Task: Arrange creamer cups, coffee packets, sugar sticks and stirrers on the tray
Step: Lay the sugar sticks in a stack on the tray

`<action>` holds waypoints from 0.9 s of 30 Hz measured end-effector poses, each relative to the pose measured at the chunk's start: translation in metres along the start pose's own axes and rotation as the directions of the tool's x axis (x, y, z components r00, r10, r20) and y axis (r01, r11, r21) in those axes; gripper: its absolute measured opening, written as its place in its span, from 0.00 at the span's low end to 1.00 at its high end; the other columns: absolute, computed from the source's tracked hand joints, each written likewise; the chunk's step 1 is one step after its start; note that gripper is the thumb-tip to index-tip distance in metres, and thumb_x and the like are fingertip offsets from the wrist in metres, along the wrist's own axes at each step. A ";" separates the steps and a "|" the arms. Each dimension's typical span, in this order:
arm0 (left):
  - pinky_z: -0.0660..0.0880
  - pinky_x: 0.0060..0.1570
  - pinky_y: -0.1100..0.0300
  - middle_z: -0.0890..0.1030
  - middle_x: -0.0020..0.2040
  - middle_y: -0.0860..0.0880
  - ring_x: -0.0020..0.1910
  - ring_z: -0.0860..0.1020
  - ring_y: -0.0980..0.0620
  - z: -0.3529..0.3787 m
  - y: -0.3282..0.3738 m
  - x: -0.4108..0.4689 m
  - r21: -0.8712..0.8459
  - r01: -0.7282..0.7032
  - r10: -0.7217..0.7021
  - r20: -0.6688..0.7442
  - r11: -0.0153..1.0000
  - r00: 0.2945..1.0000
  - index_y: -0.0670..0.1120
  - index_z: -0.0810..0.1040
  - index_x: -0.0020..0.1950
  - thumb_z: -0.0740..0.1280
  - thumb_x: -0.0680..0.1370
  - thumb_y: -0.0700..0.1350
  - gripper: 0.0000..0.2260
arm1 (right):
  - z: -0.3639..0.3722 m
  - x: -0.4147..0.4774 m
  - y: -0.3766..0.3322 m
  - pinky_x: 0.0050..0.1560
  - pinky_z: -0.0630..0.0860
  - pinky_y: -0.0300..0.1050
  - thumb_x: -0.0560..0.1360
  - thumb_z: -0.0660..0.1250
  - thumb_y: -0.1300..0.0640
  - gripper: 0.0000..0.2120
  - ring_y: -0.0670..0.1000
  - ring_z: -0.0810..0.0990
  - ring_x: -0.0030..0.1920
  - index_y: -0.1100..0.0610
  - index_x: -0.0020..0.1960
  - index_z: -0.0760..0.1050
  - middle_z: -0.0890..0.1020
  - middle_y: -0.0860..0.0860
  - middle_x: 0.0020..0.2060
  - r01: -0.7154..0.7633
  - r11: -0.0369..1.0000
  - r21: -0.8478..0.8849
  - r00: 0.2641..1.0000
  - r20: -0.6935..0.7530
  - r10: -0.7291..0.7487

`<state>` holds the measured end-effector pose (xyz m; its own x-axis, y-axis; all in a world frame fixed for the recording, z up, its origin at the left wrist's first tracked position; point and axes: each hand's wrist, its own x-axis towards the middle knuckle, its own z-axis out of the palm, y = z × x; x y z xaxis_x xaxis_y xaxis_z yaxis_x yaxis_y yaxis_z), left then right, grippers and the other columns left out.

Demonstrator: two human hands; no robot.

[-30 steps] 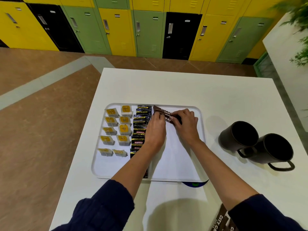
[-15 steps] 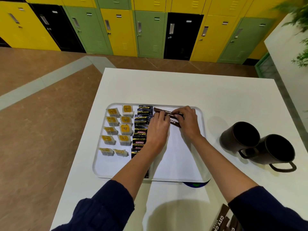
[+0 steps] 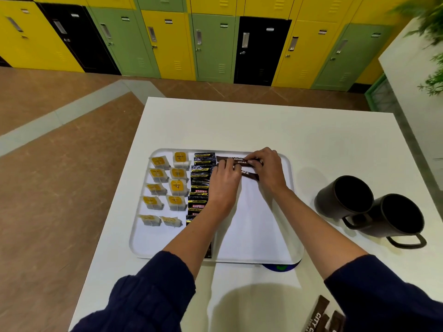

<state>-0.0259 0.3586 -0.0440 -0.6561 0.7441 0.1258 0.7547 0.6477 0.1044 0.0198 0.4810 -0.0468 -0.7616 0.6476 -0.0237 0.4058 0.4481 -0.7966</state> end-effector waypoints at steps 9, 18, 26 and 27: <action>0.75 0.37 0.56 0.79 0.43 0.45 0.41 0.78 0.46 0.004 -0.003 0.008 0.010 0.028 -0.028 -0.008 1.000 1.000 0.42 0.79 0.44 0.76 0.59 0.32 0.17 | 0.001 0.000 0.003 0.44 0.63 0.18 0.73 0.70 0.63 0.06 0.37 0.69 0.45 0.60 0.49 0.80 0.73 0.54 0.48 -0.063 0.993 0.100 0.994 -0.085 0.072; 0.74 0.40 0.57 0.79 0.46 0.45 0.44 0.78 0.46 0.011 0.009 -0.009 -0.091 0.024 -0.032 -0.094 0.996 0.995 0.42 0.78 0.51 0.72 0.61 0.31 0.20 | 0.003 -0.005 0.005 0.46 0.63 0.16 0.75 0.69 0.61 0.08 0.29 0.67 0.49 0.60 0.53 0.79 0.71 0.54 0.52 -0.062 0.991 0.122 0.984 -0.161 0.081; 0.77 0.51 0.56 0.80 0.56 0.42 0.56 0.79 0.44 0.007 0.025 -0.055 -0.191 0.013 -0.011 0.009 0.981 1.000 0.39 0.77 0.57 0.75 0.56 0.31 0.29 | -0.005 -0.038 -0.001 0.47 0.63 0.16 0.76 0.67 0.62 0.08 0.35 0.70 0.50 0.60 0.54 0.78 0.72 0.55 0.55 -0.040 0.993 0.113 0.972 -0.224 0.065; 0.77 0.52 0.56 0.80 0.56 0.42 0.56 0.79 0.44 0.005 0.027 -0.062 -0.202 0.013 -0.012 0.009 0.979 1.000 0.39 0.77 0.57 0.75 0.56 0.31 0.29 | -0.009 -0.045 -0.001 0.45 0.64 0.18 0.76 0.66 0.61 0.08 0.40 0.71 0.51 0.59 0.55 0.78 0.72 0.52 0.54 -0.045 0.992 0.118 0.975 -0.212 0.070</action>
<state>0.0349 0.3305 -0.0539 -0.6649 0.7379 0.1158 0.7311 0.6111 0.3035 0.0584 0.4565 -0.0391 -0.6068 0.7933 0.0495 0.3778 0.3426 -0.8602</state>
